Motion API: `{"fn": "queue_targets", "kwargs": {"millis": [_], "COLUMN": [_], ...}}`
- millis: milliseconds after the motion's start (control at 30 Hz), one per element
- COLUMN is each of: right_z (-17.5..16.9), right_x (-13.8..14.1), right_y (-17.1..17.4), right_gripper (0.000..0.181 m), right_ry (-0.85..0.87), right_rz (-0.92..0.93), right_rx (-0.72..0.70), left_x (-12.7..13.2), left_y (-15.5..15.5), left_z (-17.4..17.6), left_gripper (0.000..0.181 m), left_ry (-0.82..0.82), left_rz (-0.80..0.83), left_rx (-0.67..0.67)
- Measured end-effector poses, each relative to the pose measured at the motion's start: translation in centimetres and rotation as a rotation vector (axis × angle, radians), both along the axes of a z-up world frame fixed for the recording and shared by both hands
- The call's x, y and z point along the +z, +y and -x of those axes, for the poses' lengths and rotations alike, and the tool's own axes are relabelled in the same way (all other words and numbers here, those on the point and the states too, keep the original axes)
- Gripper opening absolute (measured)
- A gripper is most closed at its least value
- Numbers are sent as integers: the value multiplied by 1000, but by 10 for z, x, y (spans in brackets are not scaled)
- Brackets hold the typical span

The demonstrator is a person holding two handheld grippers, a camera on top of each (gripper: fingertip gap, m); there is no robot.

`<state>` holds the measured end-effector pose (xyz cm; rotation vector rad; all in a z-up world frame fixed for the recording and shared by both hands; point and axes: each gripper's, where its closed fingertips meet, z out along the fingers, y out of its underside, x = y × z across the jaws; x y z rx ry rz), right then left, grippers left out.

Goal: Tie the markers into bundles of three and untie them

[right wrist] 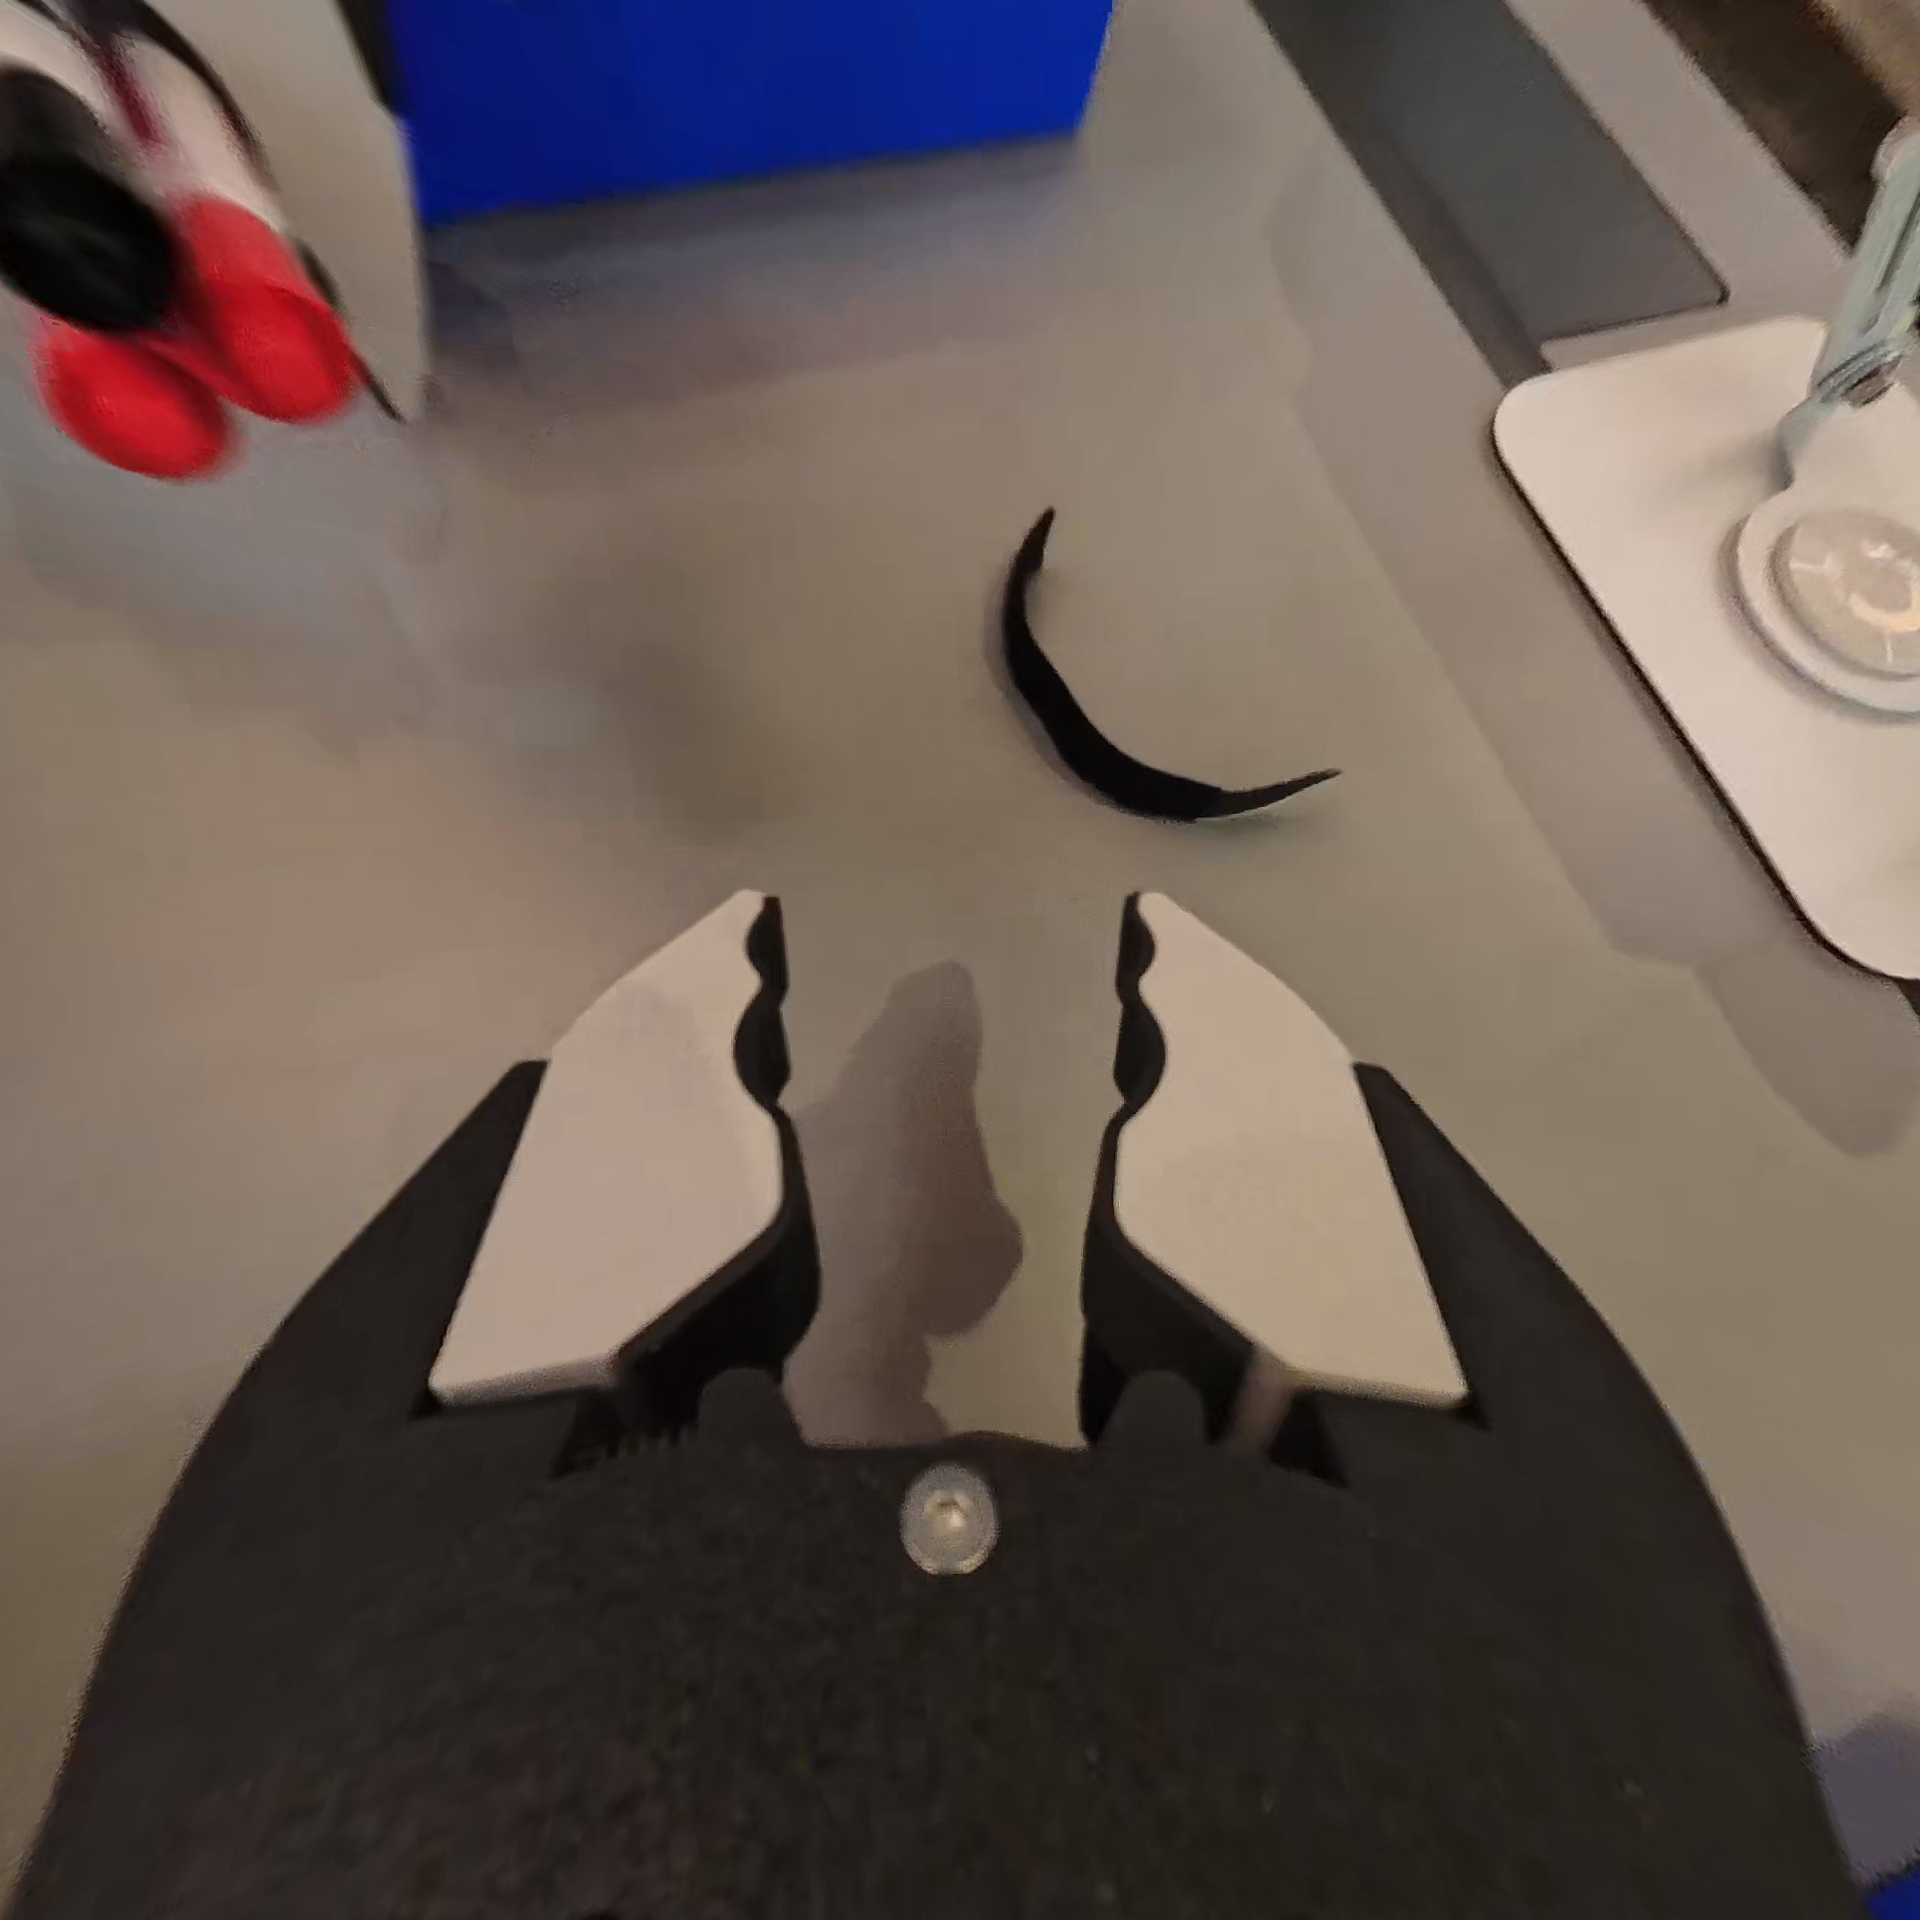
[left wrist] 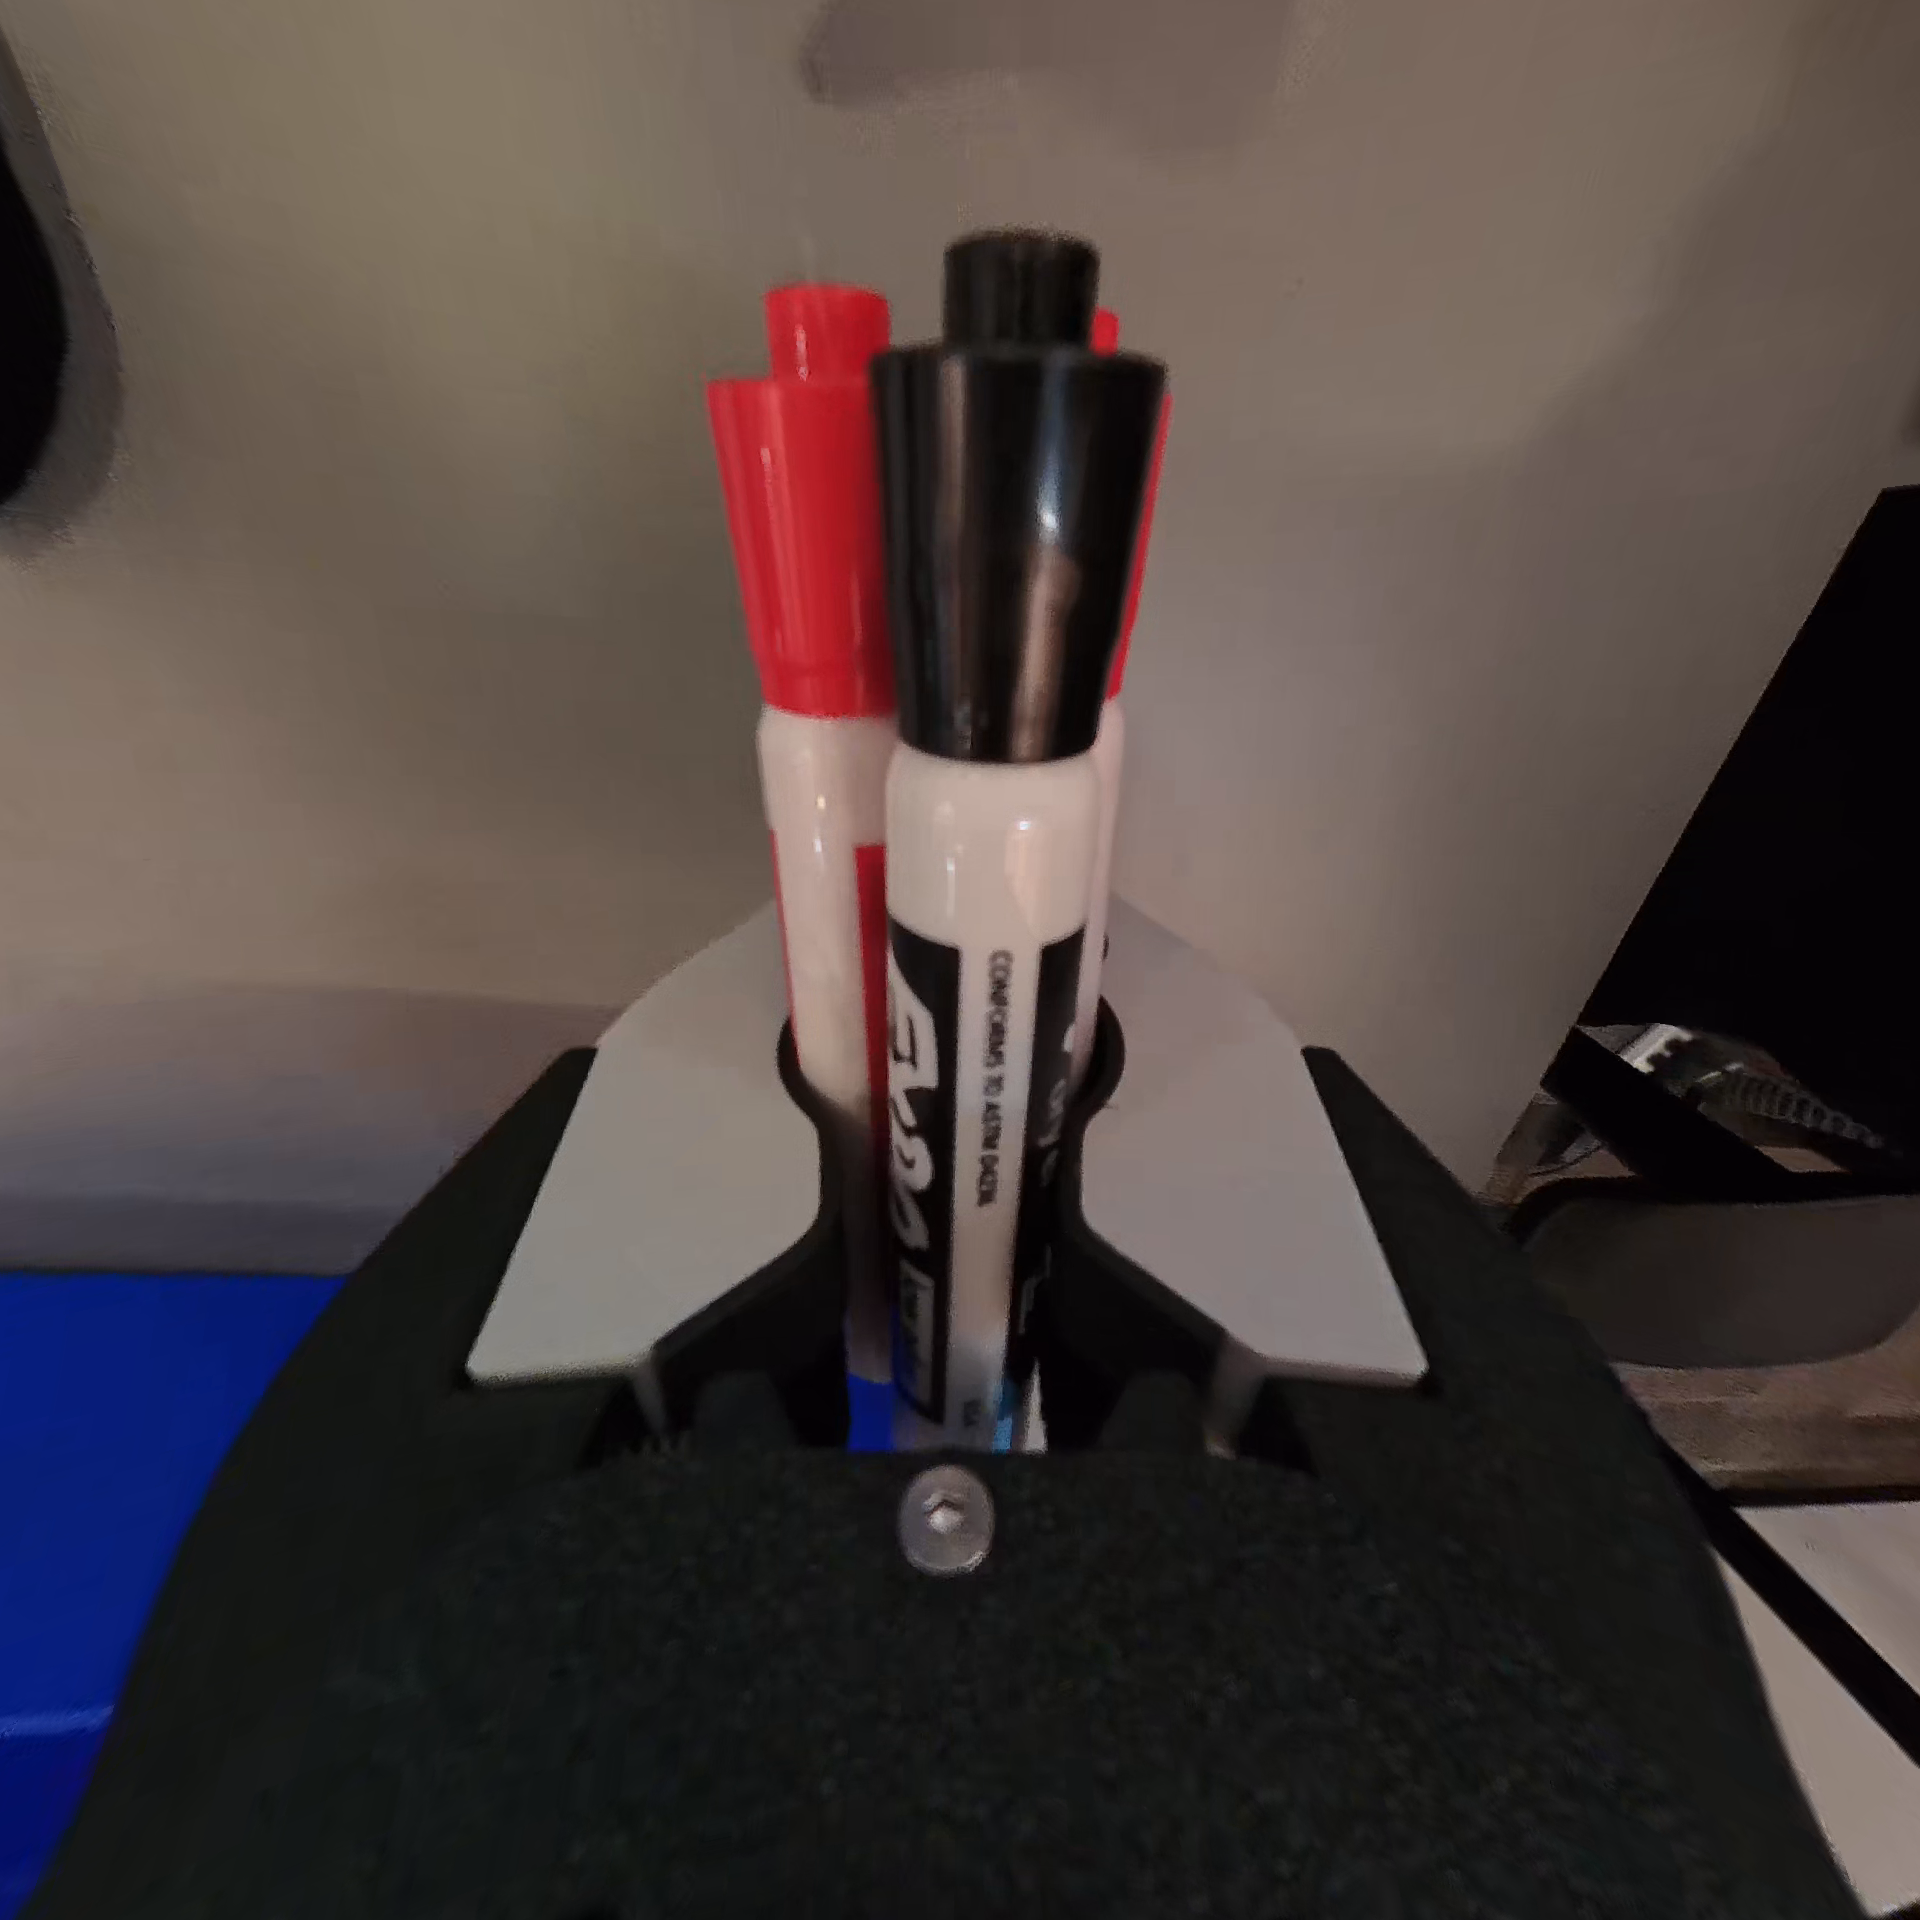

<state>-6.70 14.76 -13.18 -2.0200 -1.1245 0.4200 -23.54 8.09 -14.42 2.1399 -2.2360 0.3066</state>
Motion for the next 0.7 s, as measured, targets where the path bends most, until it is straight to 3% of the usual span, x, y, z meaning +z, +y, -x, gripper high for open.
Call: {"fn": "queue_targets", "kwargs": {"millis": [267, 433, 533, 700], "right_z": [36, 38, 38, 54], "right_x": [-28, -51, -50, -34], "right_y": [47, 64, 56, 16], "right_gripper": [47, 33, 2, 2], "right_ry": [-164, -333, -260, 97], "right_rz": [78, 82, 144, 485], "right_rx": [250, 249, 229, 77], "left_x": [15, 17, 16, 7], "left_y": [9, 23, 28, 31], "left_z": [26, 34, 33, 31], "left_gripper": [43, 43, 43, 43], "left_ry": [22, 35, 33, 61], "left_rz": [-1, -7, -4, -1], "left_rx": [79, 119, 127, 101]}}
